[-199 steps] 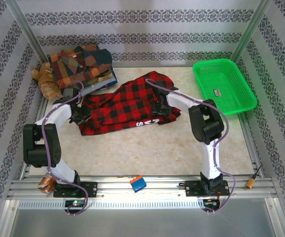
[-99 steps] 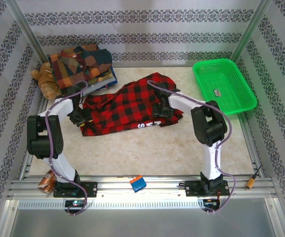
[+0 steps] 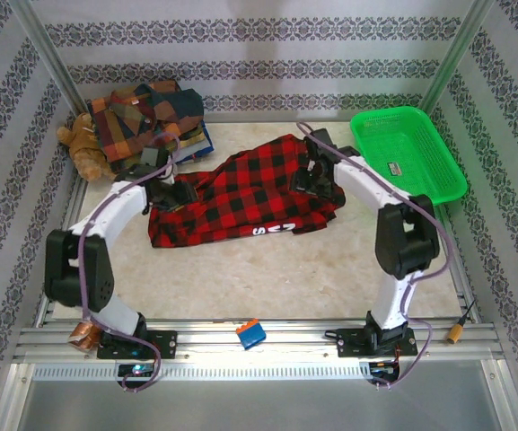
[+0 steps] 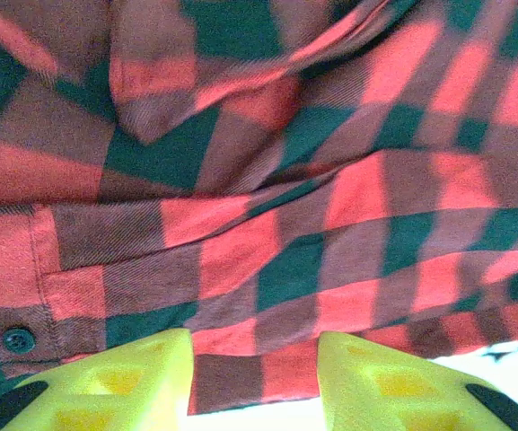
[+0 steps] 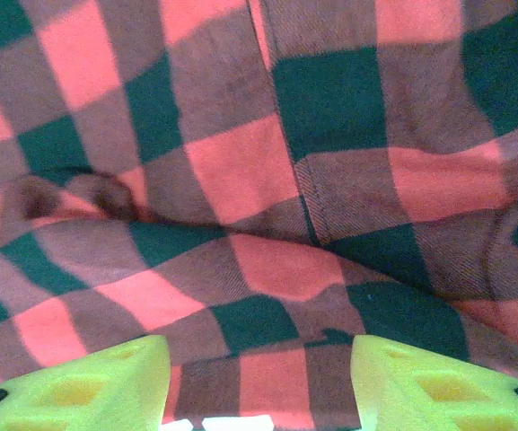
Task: Fold and stack the long sleeve shirts
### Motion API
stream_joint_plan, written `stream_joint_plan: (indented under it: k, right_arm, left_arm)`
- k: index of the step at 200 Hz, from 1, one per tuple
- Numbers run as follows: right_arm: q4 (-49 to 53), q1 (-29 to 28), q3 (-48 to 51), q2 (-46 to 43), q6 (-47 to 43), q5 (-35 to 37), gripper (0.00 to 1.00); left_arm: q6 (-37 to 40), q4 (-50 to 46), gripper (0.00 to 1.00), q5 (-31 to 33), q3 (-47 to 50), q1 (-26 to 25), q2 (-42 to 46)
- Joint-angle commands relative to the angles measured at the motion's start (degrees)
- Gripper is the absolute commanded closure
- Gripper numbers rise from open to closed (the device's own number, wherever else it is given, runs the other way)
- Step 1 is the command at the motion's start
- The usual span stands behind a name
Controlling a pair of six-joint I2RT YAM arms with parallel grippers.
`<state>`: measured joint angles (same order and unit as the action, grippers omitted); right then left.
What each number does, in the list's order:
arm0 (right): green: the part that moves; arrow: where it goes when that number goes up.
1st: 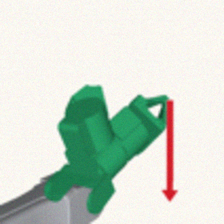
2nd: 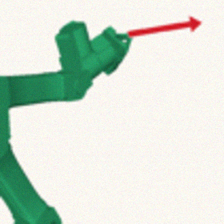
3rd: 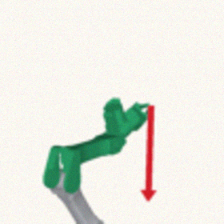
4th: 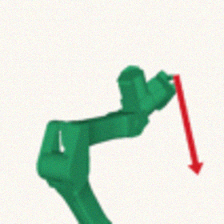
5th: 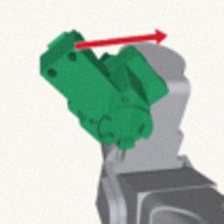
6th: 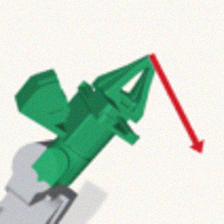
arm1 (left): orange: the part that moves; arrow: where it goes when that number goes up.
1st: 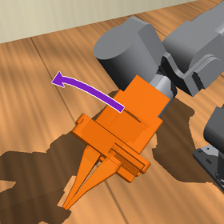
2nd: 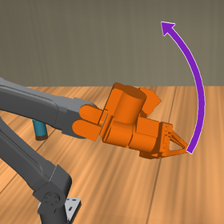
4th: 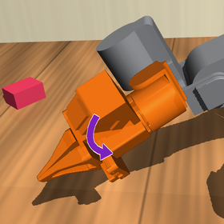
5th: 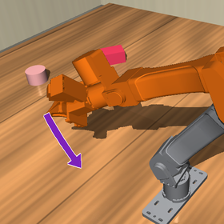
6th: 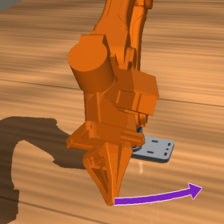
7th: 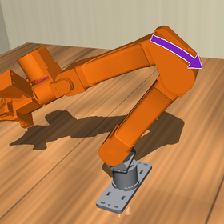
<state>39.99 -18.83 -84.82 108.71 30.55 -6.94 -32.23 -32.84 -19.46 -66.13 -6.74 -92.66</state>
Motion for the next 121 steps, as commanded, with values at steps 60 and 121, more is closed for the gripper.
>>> stream_joint_plan:
  k: [60,121]
  right_arm:
    - [-1.62,-0.6,12.26,1.95,4.64,6.42,0.5]
    - [-1.98,-3.67,27.02,-9.54,8.35,9.14,0.51]
  left_arm:
    - [-0.6,2.96,0.6,8.23,11.81,0.34,-2.55]
    - [-0.6,1.65,0.61,7.49,20.63,0.56,3.73]
